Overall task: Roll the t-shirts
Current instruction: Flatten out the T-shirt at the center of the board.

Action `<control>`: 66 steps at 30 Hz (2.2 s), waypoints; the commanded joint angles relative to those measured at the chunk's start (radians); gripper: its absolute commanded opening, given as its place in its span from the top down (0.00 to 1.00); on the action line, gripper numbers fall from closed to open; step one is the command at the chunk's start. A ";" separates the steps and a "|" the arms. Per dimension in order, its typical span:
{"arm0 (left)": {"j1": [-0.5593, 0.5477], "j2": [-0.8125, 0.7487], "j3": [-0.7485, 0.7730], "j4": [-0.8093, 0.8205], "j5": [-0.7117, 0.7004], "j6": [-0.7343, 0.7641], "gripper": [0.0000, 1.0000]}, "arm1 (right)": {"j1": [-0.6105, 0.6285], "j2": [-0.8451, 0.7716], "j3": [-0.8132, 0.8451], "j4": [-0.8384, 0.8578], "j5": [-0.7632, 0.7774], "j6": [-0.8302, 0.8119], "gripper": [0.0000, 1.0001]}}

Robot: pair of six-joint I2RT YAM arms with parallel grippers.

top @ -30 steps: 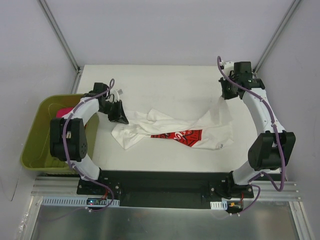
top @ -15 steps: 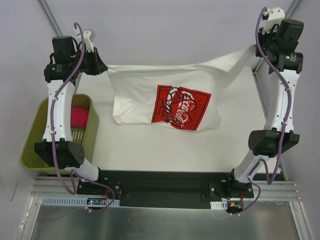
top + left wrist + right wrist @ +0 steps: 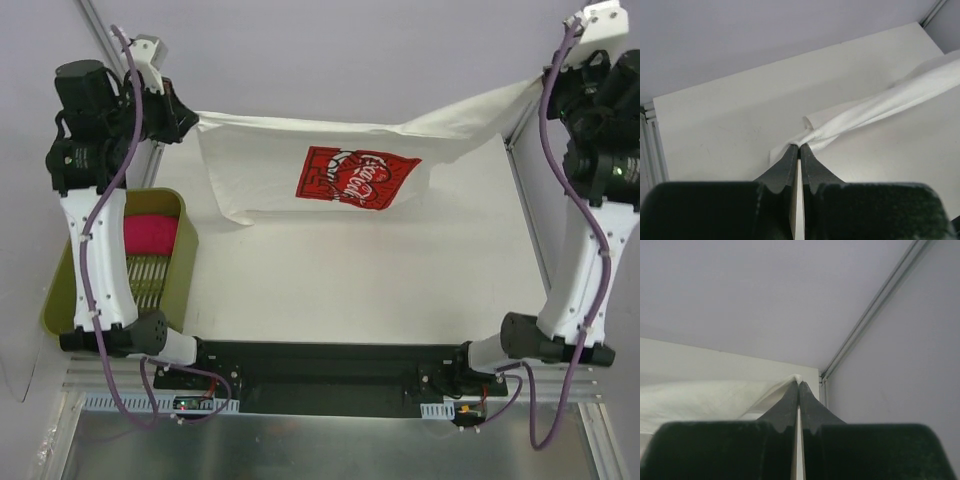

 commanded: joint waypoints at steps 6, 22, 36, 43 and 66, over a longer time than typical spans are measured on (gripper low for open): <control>0.018 -0.342 0.025 0.063 0.047 -0.067 1.00 | -0.005 -0.377 0.066 -0.082 0.096 -0.037 0.99; 0.022 -0.433 0.126 0.126 -0.035 -0.071 1.00 | -0.005 -0.393 0.235 0.036 0.212 -0.027 0.99; 0.016 -0.064 -0.120 0.212 0.169 -0.059 1.00 | -0.004 -0.167 -0.218 0.282 0.024 0.014 0.99; -0.048 0.295 -0.138 0.225 0.196 -0.033 1.00 | 0.079 0.136 -0.369 0.283 -0.001 -0.033 0.99; -0.117 0.819 0.364 0.300 -0.151 0.038 1.00 | 0.115 0.835 0.272 0.552 0.370 -0.096 0.99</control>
